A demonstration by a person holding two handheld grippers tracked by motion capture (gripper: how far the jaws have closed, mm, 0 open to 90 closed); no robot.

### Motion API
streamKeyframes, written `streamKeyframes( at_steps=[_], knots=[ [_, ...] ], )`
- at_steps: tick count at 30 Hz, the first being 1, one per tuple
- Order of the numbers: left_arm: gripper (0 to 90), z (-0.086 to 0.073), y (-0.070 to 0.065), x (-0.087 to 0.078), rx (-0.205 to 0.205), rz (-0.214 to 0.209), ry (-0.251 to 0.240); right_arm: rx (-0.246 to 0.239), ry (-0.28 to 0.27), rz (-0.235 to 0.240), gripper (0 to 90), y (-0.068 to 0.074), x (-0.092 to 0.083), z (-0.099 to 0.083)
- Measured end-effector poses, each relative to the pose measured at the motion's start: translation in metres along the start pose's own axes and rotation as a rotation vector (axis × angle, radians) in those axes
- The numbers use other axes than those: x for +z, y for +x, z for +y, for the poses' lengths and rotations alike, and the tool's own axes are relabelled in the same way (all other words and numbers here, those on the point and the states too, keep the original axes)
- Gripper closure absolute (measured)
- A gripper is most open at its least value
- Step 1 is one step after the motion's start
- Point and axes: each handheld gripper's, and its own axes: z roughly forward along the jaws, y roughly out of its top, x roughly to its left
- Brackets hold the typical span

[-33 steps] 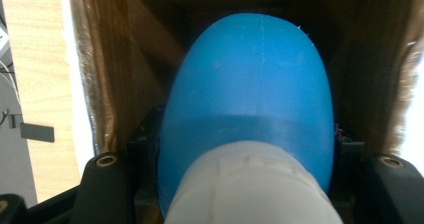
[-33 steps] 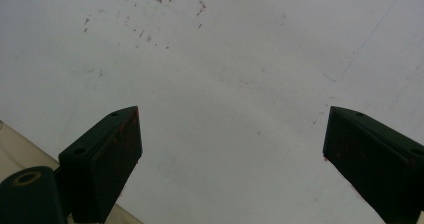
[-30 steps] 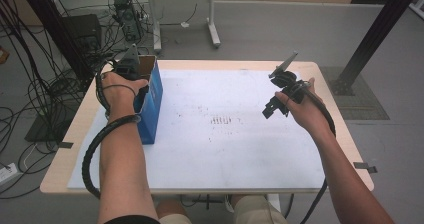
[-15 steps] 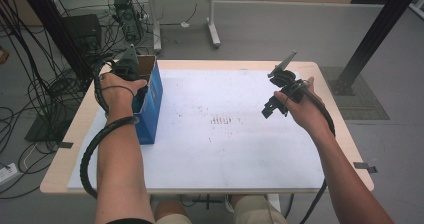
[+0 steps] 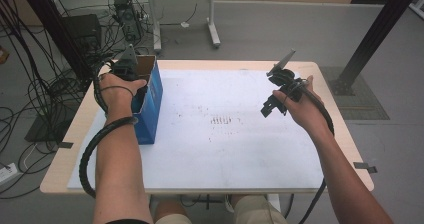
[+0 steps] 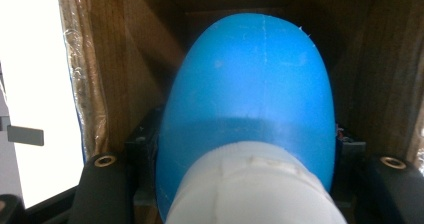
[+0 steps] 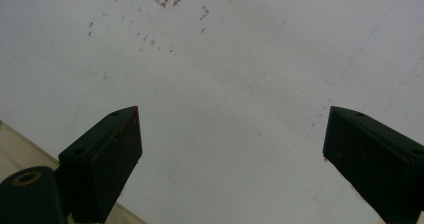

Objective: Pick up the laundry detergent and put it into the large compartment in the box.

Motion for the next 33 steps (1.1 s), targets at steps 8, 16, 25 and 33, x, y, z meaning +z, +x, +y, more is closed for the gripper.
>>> streamKeyframes(
  at_steps=[8, 16, 25, 33],
  knots=[
    [36.1, 0.0007, -0.0008, 0.0002, 0.000, -0.002, 0.003, -0.001, -0.004, -0.007, 8.8, 0.0007, -0.0032, -0.0005],
    [36.1, 0.0012, -0.0013, 0.0010, 0.003, -0.004, 0.003, 0.002, -0.005, -0.007, 8.8, 0.0003, -0.0035, -0.0010],
    [36.2, 0.0007, -0.0014, 0.0014, 0.006, -0.007, 0.001, 0.002, -0.009, -0.008, 8.8, -0.0006, -0.0041, -0.0019],
    [36.2, 0.0009, -0.0007, 0.0014, 0.006, -0.009, 0.001, 0.007, -0.012, -0.012, 8.8, -0.0009, -0.0062, -0.0026]
  ],
)
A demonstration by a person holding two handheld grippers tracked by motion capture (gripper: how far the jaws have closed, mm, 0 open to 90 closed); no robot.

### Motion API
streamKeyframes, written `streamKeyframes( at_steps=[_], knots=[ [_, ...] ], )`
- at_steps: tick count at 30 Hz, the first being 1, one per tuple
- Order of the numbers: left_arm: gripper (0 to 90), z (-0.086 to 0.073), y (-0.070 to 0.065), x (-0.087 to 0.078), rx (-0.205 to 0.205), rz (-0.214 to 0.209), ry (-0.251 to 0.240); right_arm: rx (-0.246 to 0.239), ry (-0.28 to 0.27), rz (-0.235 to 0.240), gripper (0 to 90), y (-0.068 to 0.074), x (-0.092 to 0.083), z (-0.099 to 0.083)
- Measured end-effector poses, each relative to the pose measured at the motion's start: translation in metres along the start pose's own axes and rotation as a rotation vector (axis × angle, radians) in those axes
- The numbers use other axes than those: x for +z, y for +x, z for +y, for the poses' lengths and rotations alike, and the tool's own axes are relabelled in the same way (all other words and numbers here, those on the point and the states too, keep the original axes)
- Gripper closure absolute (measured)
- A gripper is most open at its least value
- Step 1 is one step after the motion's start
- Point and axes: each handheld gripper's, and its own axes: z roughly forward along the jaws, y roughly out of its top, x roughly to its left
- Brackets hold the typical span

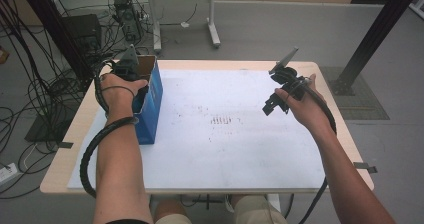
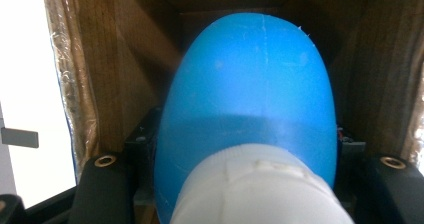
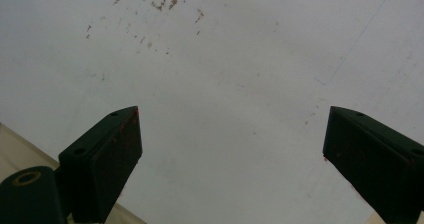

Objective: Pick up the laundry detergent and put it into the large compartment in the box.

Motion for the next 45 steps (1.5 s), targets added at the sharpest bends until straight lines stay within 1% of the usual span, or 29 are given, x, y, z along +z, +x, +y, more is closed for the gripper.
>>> streamKeyframes(
  at_steps=[9, 19, 26, 31, 45],
  knots=[
    [36.2, -0.0002, -0.0007, -0.0003, 0.001, 0.002, -0.001, -0.003, -0.008, 0.013, 8.8, -0.0001, -0.0015, -0.0003],
    [36.2, -0.0006, -0.0018, -0.0005, 0.003, 0.007, -0.003, 0.001, -0.010, 0.009, 8.8, -0.0016, -0.0025, -0.0020],
    [36.1, -0.0013, 0.0001, -0.0004, -0.001, 0.001, -0.005, 0.004, -0.009, 0.008, 8.8, -0.0025, -0.0025, -0.0021],
    [36.2, -0.0015, -0.0016, -0.0005, 0.001, 0.002, -0.008, 0.007, -0.010, 0.009, 8.8, -0.0033, -0.0031, -0.0026],
    [36.2, -0.0020, -0.0011, -0.0007, 0.000, 0.000, -0.009, 0.009, -0.012, 0.005, 8.8, -0.0036, -0.0048, -0.0032]
  ],
)
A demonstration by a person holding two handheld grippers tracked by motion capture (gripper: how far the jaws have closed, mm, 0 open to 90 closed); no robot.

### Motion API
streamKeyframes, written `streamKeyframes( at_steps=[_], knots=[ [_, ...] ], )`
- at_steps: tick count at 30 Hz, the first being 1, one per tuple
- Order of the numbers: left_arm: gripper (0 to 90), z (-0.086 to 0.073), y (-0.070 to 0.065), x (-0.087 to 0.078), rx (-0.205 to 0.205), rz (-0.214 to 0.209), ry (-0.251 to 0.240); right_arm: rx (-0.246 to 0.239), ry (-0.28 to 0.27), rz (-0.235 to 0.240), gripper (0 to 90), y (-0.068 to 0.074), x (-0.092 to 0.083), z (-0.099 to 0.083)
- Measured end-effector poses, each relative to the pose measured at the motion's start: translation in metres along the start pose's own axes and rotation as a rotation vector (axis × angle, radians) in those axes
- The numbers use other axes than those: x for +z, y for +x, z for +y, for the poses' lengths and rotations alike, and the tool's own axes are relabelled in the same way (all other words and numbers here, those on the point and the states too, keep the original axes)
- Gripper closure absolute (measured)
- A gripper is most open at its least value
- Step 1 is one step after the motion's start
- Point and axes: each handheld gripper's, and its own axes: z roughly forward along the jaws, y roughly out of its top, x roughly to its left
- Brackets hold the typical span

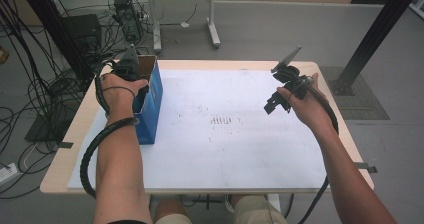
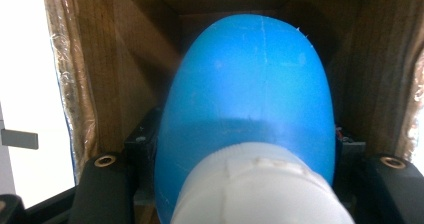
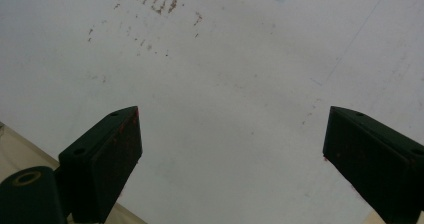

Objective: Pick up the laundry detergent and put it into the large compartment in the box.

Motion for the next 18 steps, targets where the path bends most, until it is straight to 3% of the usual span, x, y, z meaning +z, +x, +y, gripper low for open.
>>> streamKeyframes(
  at_steps=[18],
  knots=[
    [36.2, -0.0009, -0.0001, -0.0002, 0.001, 0.000, -0.004, -0.007, -0.003, -0.008, 8.8, 0.0015, -0.0029, 0.0004]
  ],
)
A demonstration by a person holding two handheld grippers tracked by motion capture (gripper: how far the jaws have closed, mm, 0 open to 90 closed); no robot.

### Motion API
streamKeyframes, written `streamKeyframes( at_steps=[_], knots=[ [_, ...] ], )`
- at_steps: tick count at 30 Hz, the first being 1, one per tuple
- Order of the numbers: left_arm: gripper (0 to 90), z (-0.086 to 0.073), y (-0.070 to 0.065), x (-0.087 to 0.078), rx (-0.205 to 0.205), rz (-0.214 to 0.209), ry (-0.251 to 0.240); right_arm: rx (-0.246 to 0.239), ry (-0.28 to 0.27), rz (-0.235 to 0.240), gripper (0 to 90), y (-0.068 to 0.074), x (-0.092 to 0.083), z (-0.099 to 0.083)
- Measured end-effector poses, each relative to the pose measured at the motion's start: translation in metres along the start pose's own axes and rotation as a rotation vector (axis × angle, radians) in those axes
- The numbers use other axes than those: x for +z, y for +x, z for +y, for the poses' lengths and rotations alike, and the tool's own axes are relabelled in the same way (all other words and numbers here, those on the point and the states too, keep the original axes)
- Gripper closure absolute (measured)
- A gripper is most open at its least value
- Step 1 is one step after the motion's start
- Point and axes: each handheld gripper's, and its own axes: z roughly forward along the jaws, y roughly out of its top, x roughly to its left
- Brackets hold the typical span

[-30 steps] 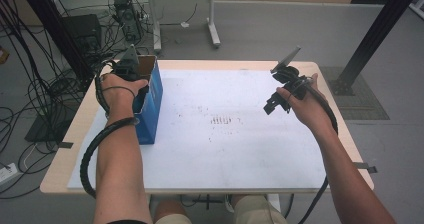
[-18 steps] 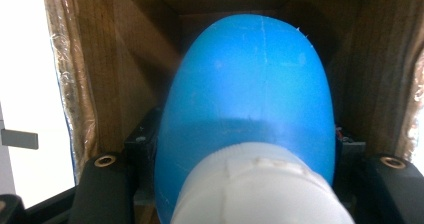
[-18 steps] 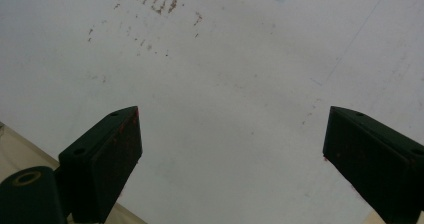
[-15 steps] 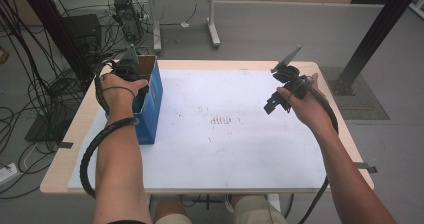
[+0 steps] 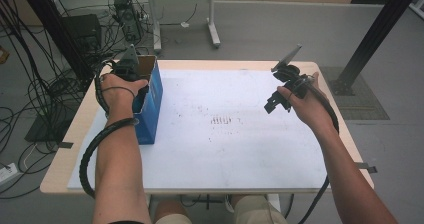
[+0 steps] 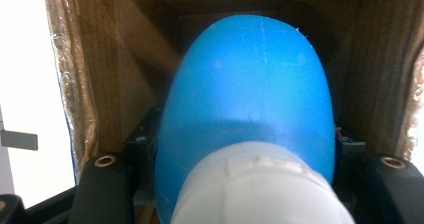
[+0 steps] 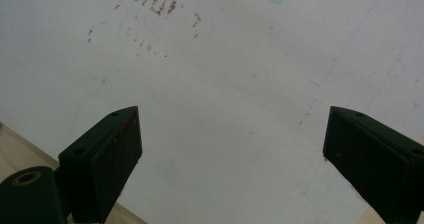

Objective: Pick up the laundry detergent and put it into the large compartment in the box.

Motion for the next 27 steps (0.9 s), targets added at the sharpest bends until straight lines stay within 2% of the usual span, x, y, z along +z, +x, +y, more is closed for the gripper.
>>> streamKeyframes(
  at_steps=[27],
  knots=[
    [35.8, -0.0018, 0.0007, -0.0005, -0.003, 0.006, -0.011, -0.004, 0.002, -0.001, 8.8, 0.0012, 0.0004, 0.0009]
  ],
)
